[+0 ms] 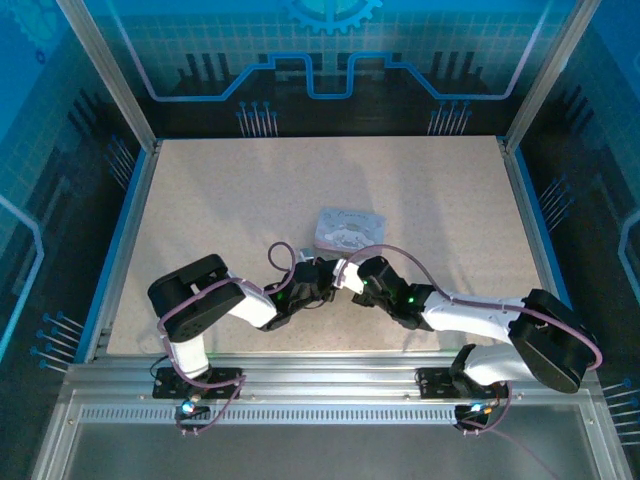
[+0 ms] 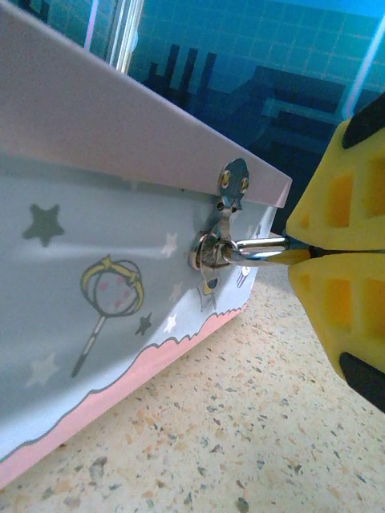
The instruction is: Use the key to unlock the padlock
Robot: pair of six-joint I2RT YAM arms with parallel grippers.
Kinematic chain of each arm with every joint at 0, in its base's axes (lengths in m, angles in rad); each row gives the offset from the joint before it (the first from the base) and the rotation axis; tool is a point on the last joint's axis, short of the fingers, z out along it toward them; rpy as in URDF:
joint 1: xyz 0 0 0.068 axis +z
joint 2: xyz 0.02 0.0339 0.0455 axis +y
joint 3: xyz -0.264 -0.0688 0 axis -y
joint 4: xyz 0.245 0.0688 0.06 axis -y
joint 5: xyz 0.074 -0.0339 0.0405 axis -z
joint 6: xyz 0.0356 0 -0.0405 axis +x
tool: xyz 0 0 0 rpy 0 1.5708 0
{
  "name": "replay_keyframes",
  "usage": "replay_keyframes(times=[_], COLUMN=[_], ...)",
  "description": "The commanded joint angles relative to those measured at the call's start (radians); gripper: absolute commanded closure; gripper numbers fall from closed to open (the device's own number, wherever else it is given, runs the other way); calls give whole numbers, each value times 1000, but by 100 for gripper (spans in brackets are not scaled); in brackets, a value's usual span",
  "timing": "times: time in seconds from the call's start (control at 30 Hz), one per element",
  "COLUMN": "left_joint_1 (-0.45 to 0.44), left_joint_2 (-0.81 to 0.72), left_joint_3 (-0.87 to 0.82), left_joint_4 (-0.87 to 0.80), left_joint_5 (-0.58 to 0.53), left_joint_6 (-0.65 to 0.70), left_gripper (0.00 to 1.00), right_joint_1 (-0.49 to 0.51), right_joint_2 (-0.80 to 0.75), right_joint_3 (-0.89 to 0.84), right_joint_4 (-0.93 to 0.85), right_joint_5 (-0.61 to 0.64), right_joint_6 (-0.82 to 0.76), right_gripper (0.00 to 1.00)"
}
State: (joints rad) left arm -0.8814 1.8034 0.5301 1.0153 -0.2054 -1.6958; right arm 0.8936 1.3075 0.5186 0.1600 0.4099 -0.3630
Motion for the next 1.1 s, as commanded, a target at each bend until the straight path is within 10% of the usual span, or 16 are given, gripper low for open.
replay_keyframes(times=[0.0, 0.13, 0.47, 1.07], left_joint_1=[-1, -1, 10, 245], left_joint_2=[-19, -18, -103, -489], left_joint_3=[-2, -5, -51, 4], left_joint_4=[16, 9, -71, -766], left_joint_5=[8, 6, -13, 130], left_joint_6=[19, 23, 124, 569], left_gripper=[96, 95, 58, 21], right_joint_1=[8, 5, -50, -220], right_joint_2=[-15, -13, -17, -143], right_joint_3=[60, 29, -68, -253], right_joint_4=[39, 83, 205, 263], right_joint_5=[-68, -100, -204, -437], right_joint_6=[152, 254, 484, 934], right_gripper=[100, 100, 100, 100])
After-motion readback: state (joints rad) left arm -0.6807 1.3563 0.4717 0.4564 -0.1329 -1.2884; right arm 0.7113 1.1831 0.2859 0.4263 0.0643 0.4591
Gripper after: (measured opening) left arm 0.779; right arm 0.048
